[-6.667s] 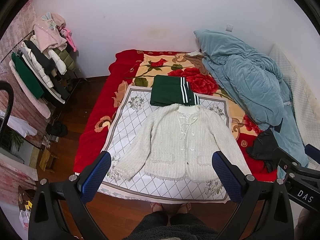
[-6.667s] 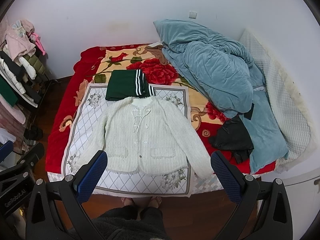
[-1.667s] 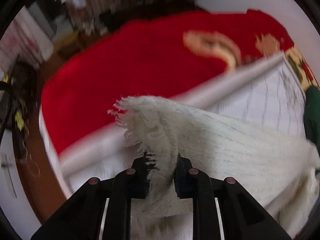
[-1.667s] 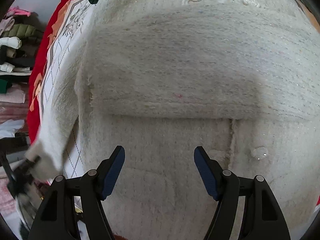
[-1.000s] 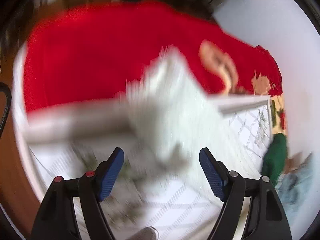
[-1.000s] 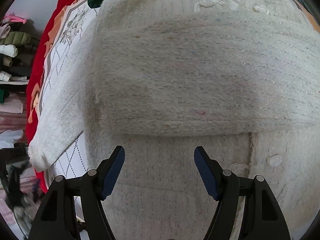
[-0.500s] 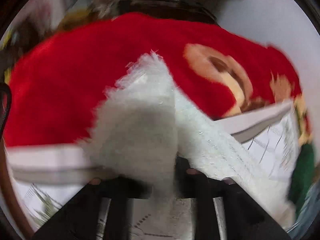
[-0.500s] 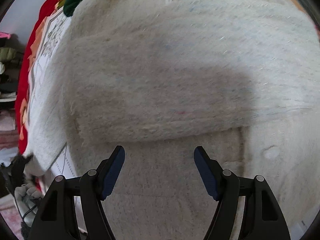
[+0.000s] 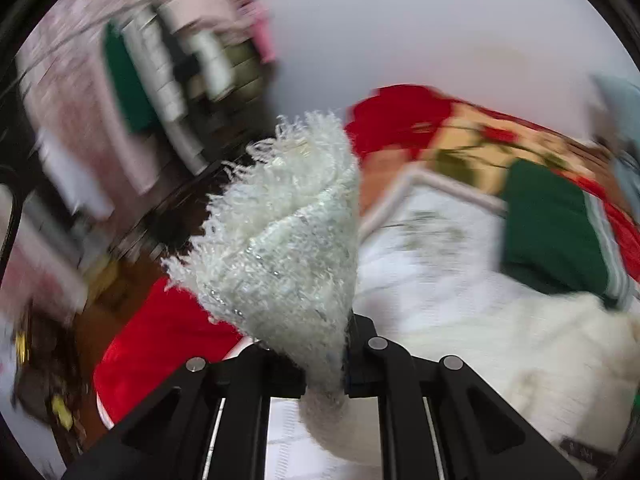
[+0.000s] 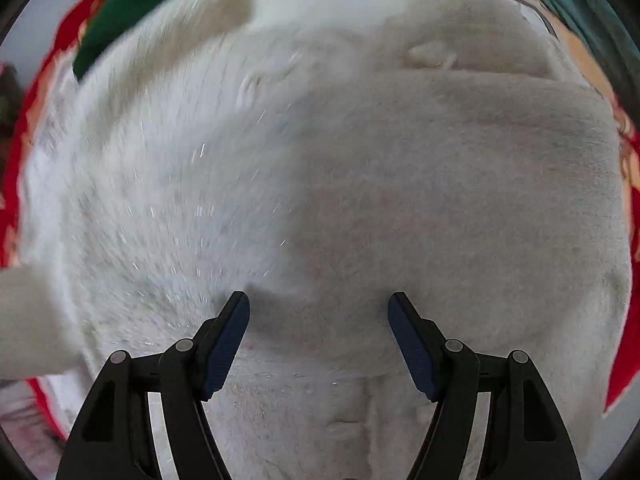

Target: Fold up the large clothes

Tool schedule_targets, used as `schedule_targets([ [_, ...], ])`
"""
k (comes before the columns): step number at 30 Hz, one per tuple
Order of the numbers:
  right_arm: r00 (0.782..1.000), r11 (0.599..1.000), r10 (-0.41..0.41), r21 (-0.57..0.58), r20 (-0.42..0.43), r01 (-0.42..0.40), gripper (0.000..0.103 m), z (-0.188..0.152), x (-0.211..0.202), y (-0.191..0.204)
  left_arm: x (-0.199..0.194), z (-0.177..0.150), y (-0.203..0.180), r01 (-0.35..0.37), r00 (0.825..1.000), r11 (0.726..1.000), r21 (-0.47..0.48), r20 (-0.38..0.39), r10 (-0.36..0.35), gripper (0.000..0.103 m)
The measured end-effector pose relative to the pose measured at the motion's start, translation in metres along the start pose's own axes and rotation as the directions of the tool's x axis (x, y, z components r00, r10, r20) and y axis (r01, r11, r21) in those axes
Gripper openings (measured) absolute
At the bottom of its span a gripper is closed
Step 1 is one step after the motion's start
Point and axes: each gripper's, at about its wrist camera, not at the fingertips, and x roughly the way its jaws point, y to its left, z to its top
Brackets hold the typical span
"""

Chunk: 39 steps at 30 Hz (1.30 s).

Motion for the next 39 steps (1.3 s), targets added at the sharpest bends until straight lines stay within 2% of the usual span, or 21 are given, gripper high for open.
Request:
schedule_targets([
  [3, 0.998, 0.997, 0.058, 0.047, 0.030, -0.059, 0.073, 0.007, -0.024, -0.045, -0.036, 0.000, -0.068, 0.123, 0.992, 0.989, 0.082, -0.001, -0.124, 0.008],
  [5, 0.996, 0.992, 0.074, 0.097, 0.044, -0.078, 0.073, 0.010, -0.041, -0.089, -0.053, -0.005, -0.123, 0.223, 0.975, 0.967, 0.123, -0.030, -0.221, 0.008],
  [7, 0.997, 0.987, 0.066, 0.143, 0.050, -0.072, 0.073, 0.011, -0.051, -0.130, -0.071, -0.021, -0.186, 0.335, 0.942, 0.927, 0.166, -0.094, -0.323, 0.008],
  [10, 1.000, 0.977, -0.011, 0.212, 0.019, 0.007, 0.073, 0.008, -0.057, -0.204, -0.086, -0.055, -0.268, 0.454, 0.888, 0.859, 0.235, -0.194, -0.417, 0.009],
  [11, 1.000, 0.973, -0.021, 0.230, 0.014, 0.017, 0.073, 0.007, -0.057, -0.220, -0.087, -0.070, -0.296, 0.480, 0.873, 0.836, 0.265, -0.239, -0.426, 0.009],
  [13, 0.999, 0.959, -0.048, 0.280, -0.001, 0.046, 0.073, 0.006, -0.056, -0.265, -0.087, -0.094, -0.332, 0.514, 0.849, 0.810, 0.283, -0.299, -0.435, 0.009],
  [15, 0.998, 0.945, -0.059, 0.322, -0.011, 0.059, 0.073, 0.003, -0.053, -0.303, -0.080, -0.125, -0.367, 0.545, 0.825, 0.770, 0.333, -0.376, -0.422, 0.010],
  [18, 0.999, 0.931, -0.047, 0.362, -0.017, 0.050, 0.073, -0.003, -0.050, -0.345, -0.076, -0.154, -0.394, 0.543, 0.818, 0.753, 0.373, -0.436, -0.374, 0.018],
  [20, 0.999, 0.925, -0.032, 0.378, -0.010, 0.033, 0.073, -0.009, -0.050, -0.360, -0.073, -0.161, -0.394, 0.563, 0.801, 0.745, 0.358, -0.460, -0.384, 0.038],
  [21, 1.000, 0.923, -0.024, 0.385, -0.004, 0.023, 0.073, -0.010, -0.050, -0.366, -0.072, -0.161, -0.392, 0.583, 0.782, 0.740, 0.336, -0.478, -0.400, 0.069],
  [22, 1.000, 0.918, -0.012, 0.396, 0.007, 0.009, 0.073, -0.010, -0.052, -0.373, -0.071, -0.159, -0.387, 0.605, 0.762, 0.735, 0.305, -0.489, -0.425, 0.089],
  [23, 1.000, 0.915, -0.002, 0.404, 0.015, -0.004, 0.073, -0.011, -0.054, -0.374, -0.067, -0.155, -0.385, 0.617, 0.750, 0.735, 0.281, -0.492, -0.442, 0.090],
  [24, 1.000, 0.910, 0.012, 0.415, 0.029, -0.023, 0.073, -0.011, -0.059, -0.371, -0.065, -0.149, -0.378, 0.618, 0.746, 0.743, 0.258, -0.493, -0.449, 0.090],
  [26, 0.997, 0.902, 0.051, 0.426, 0.064, -0.074, 0.073, -0.009, -0.066, -0.378, -0.064, -0.142, -0.354, 0.602, 0.750, 0.769, 0.216, -0.483, -0.451, 0.090],
  [27, 0.994, 0.900, 0.074, 0.423, 0.081, -0.101, 0.073, -0.002, -0.071, -0.376, -0.064, -0.140, -0.343, 0.583, 0.764, 0.786, 0.207, -0.470, -0.442, 0.090],
  [28, 0.988, 0.899, 0.109, 0.413, 0.107, -0.144, 0.073, 0.002, -0.076, -0.373, -0.061, -0.137, -0.327, 0.553, 0.785, 0.807, 0.207, -0.455, -0.421, 0.090],
  [30, 0.974, 0.900, 0.171, 0.379, 0.146, -0.214, 0.074, 0.006, -0.090, -0.385, -0.054, -0.131, -0.286, 0.454, 0.844, 0.863, 0.220, -0.417, -0.338, 0.090],
  [32, 0.955, 0.908, 0.252, 0.304, 0.156, -0.290, 0.074, 0.017, -0.094, -0.366, -0.043, -0.127, -0.244, 0.334, 0.895, 0.912, 0.239, -0.382, -0.228, 0.090],
  [36, 0.939, 0.923, 0.310, 0.190, 0.147, -0.335, 0.074, 0.031, -0.096, -0.318, -0.023, -0.126, -0.182, 0.172, 0.929, 0.956, 0.237, -0.361, -0.078, 0.090],
  [39, 0.924, 0.919, 0.358, 0.126, 0.131, -0.374, 0.074, 0.039, -0.096, -0.279, -0.002, -0.132, -0.147, 0.035, 0.932, 0.974, 0.223, -0.359, 0.049, 0.090],
])
